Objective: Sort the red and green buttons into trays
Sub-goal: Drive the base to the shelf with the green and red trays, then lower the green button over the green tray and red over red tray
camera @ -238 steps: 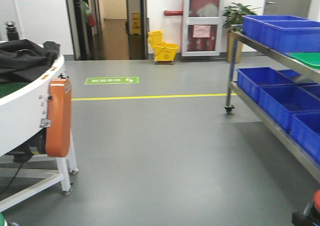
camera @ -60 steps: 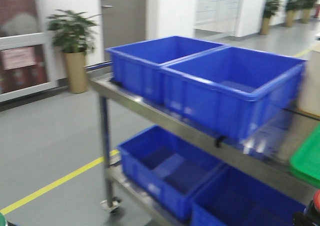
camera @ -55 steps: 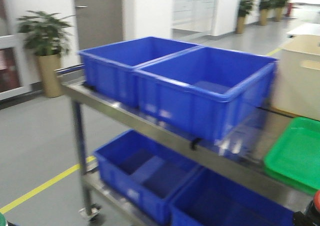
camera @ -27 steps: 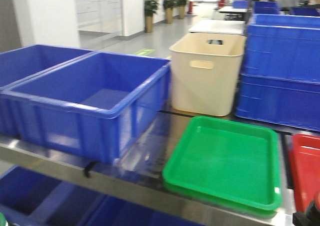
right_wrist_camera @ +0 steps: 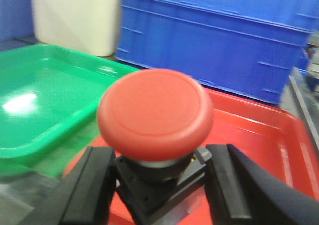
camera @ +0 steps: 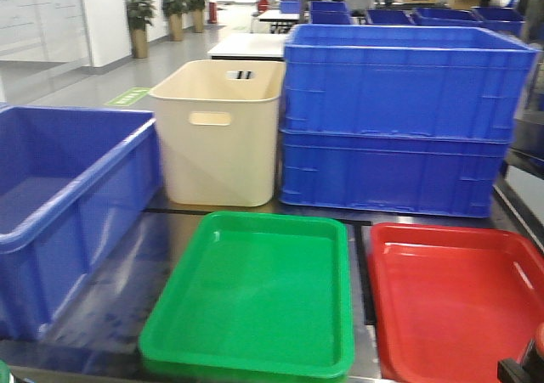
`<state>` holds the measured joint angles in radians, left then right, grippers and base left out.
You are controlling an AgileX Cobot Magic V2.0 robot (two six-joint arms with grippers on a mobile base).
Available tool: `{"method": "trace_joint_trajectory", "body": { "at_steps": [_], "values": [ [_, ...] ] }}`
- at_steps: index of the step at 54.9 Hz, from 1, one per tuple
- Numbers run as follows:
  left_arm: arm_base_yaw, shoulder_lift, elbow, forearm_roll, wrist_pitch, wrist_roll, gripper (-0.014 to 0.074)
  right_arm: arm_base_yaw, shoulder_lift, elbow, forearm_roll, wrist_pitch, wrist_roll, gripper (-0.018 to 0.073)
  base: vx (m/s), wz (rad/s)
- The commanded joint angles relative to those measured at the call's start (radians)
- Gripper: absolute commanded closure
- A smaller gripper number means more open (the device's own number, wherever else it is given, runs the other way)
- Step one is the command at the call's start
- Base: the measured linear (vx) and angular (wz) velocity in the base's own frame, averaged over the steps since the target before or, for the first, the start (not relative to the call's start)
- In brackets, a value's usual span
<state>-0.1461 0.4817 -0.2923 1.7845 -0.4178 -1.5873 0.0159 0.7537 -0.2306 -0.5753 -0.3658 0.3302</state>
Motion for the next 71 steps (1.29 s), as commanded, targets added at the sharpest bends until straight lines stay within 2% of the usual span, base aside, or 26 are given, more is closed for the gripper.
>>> {"method": "trace_joint_trajectory", "body": {
  "at_steps": [1, 28, 71],
  "values": [
    [-0.001, 0.002, -0.031, -0.033, 0.017, -0.011, 0.0595, -0.006, -0.007, -0.031, 0.013, -0.076, -0.002, 0.0568, 0.09, -0.37],
    [-0.001, 0.002, -0.031, -0.033, 0.017, -0.011, 0.0595, -0.006, -0.007, -0.031, 0.013, -0.076, -0.002, 0.0568, 0.06, -0.23],
    [-0.001, 0.002, -0.031, -0.034, 0.034, -0.011, 0.0595, -0.006, -0.007, -0.031, 0.013, -0.083, -0.002, 0.0568, 0.00, -0.02]
  ]
}}
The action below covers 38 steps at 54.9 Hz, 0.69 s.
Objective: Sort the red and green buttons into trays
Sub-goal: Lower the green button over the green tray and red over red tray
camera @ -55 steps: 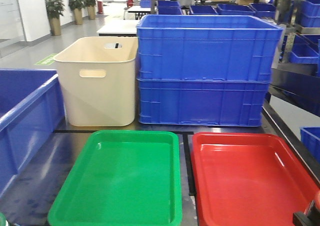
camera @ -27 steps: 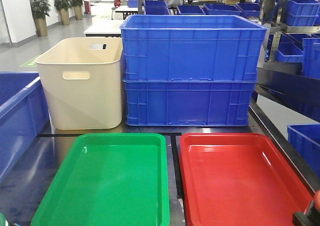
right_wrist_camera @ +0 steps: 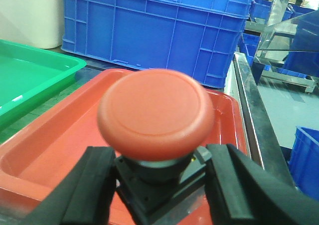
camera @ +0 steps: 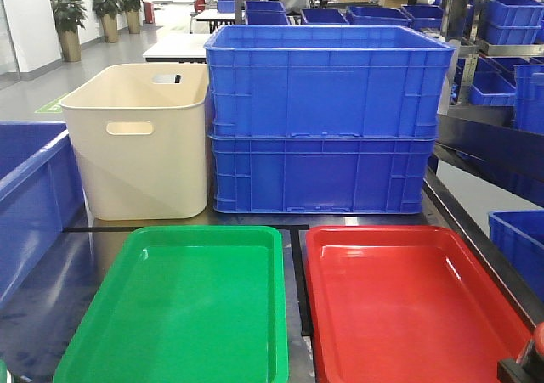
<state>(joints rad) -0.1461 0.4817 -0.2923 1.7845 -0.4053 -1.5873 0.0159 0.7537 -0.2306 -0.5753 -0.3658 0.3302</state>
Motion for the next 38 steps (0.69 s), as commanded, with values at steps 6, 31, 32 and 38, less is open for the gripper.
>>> {"method": "trace_joint_trajectory", "body": {
  "at_steps": [6, 31, 32, 38],
  "values": [
    [-0.001, 0.002, -0.031, -0.034, 0.032, -0.011, 0.0595, -0.006, -0.007, -0.031, 0.013, -0.083, -0.002, 0.0568, 0.00, 0.00],
    [-0.001, 0.164, -0.096, -0.073, 0.087, -0.011, 0.0595, -0.006, 0.178, -0.178, -0.035, -0.110, -0.002, 0.0568, 0.00, 0.00],
    [-0.001, 0.179, -0.110, -0.072, 0.084, -0.011, 0.0595, -0.006, 0.196, -0.190, -0.035, -0.112, -0.002, 0.0568, 0.00, 0.00],
    [-0.001, 0.305, -0.191, -0.072, 0.071, -0.009, 0.0595, -0.006, 0.287, -0.273, -0.035, -0.121, -0.002, 0.0568, 0.00, 0.00]
  ]
}}
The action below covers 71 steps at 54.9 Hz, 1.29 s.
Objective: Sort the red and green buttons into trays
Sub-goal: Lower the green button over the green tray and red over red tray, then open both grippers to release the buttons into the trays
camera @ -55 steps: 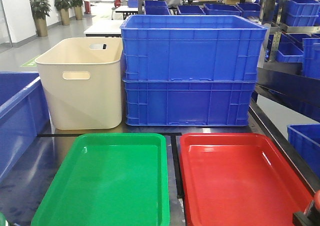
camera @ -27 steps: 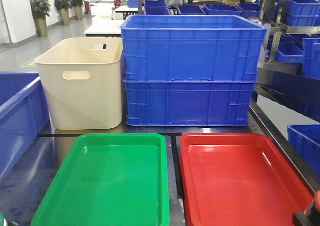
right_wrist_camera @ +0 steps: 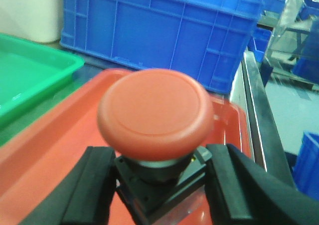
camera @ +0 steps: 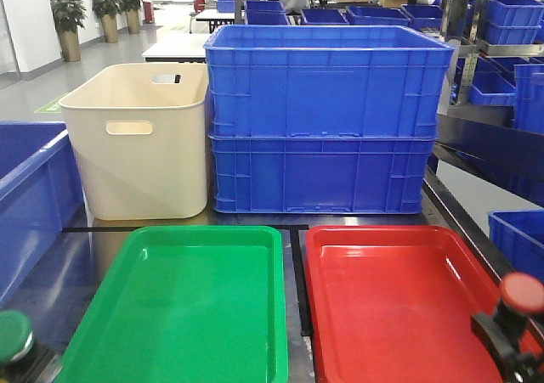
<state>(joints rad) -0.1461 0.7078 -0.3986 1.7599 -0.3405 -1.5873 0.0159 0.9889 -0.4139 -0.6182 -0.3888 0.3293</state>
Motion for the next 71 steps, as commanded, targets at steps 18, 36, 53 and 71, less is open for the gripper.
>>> {"method": "trace_joint_trajectory", "body": {
  "at_steps": [18, 36, 53, 71],
  "values": [
    [-0.001, 0.513, -0.405, -0.072, -0.106, 0.045, 0.0595, -0.006, 0.300, -0.236, -0.014, -0.200, -0.002, 0.0568, 0.00, 0.00],
    [-0.001, 0.919, -0.676, -0.169, -0.267, 0.096, 0.0595, -0.006, 0.530, -0.307, -0.010, -0.277, -0.031, 0.0568, 0.00, 0.00],
    [-0.002, 1.073, -0.754, -0.166, -0.331, 0.171, 0.0533, -0.006, 0.660, -0.374, -0.008, -0.298, -0.031, 0.0536, 0.00, 0.00],
    [-0.002, 1.070, -0.754, -0.167, -0.367, 0.236, 0.0198, -0.006, 0.660, -0.374, -0.008, -0.293, -0.021, 0.0282, 0.00, 0.00]
  ]
}}
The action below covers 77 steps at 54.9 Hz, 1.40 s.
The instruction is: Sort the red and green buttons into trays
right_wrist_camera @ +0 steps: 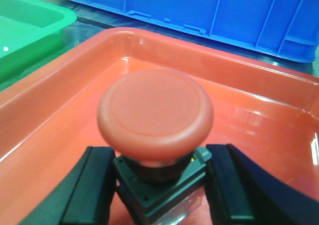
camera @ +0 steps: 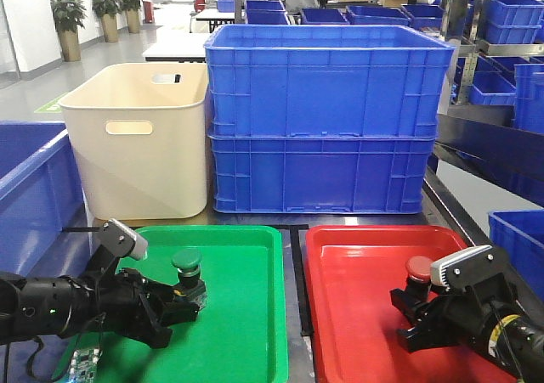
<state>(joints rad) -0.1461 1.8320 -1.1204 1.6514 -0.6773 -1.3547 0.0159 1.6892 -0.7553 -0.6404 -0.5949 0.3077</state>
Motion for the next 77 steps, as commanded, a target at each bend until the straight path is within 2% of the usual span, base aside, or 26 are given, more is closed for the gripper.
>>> {"method": "trace_joint_trajectory", "body": {
  "at_steps": [1, 9, 18, 35, 42, 46, 49, 55, 61, 63, 70, 77],
  "values": [
    [-0.002, -0.055, -0.032, -0.059, -0.030, 0.003, 0.0183, -0.006, -0.041, -0.033, 0.014, -0.087, 0.002, 0.0264, 0.00, 0.00],
    [-0.002, -0.055, -0.032, -0.059, -0.030, 0.003, 0.0063, -0.006, -0.041, -0.033, 0.014, -0.087, 0.022, 0.0078, 0.00, 0.00],
    [-0.002, -0.056, -0.032, -0.059, -0.032, 0.002, 0.0024, -0.006, -0.049, -0.033, 0.014, -0.087, 0.022, -0.0045, 0.00, 0.00],
    [-0.001, -0.174, -0.032, -0.059, -0.031, -0.008, 0.0026, -0.006, -0.189, -0.033, 0.013, -0.077, 0.023, -0.0015, 0.00, 0.00],
    [-0.001, -0.265, -0.032, -0.033, -0.030, -0.044, 0.0045, -0.006, -0.299, -0.032, 0.007, 0.023, 0.075, 0.0001, 0.00, 0.00],
    [-0.001, -0.323, -0.032, 0.040, -0.028, -0.125, 0.0084, -0.006, -0.384, -0.026, -0.002, 0.134, 0.112, 0.0038, 0.00, 0.00],
    [-0.001, -0.370, -0.032, 0.137, -0.029, -0.205, 0.0131, -0.006, -0.446, -0.026, -0.036, 0.209, 0.150, 0.0095, 0.00, 0.00],
    [-0.001, -0.461, 0.011, 0.137, -0.024, -0.325, 0.0298, -0.005, -0.578, -0.022, -0.157, 0.326, 0.319, 0.0300, 0.00, 0.00],
    [-0.001, -0.562, 0.071, 0.137, -0.020, -0.338, 0.0531, 0.016, -0.705, 0.035, -0.304, 0.324, 0.491, 0.0575, 0.00, 0.00],
    [-0.001, -0.597, 0.100, 0.137, -0.019, -0.337, 0.0603, 0.027, -0.740, 0.058, -0.350, 0.325, 0.527, 0.0575, 0.00, 0.00],
    [-0.001, -0.709, 0.239, 0.137, -0.009, -0.346, 0.0600, 0.071, -0.878, 0.167, -0.490, 0.325, 0.639, 0.0574, 0.00, 0.00],
    [-0.001, -0.837, 0.423, 0.137, 0.000, -0.355, 0.0597, 0.084, -1.017, 0.258, -0.533, 0.325, 0.707, 0.0571, 0.00, 0.00]
  ]
}}
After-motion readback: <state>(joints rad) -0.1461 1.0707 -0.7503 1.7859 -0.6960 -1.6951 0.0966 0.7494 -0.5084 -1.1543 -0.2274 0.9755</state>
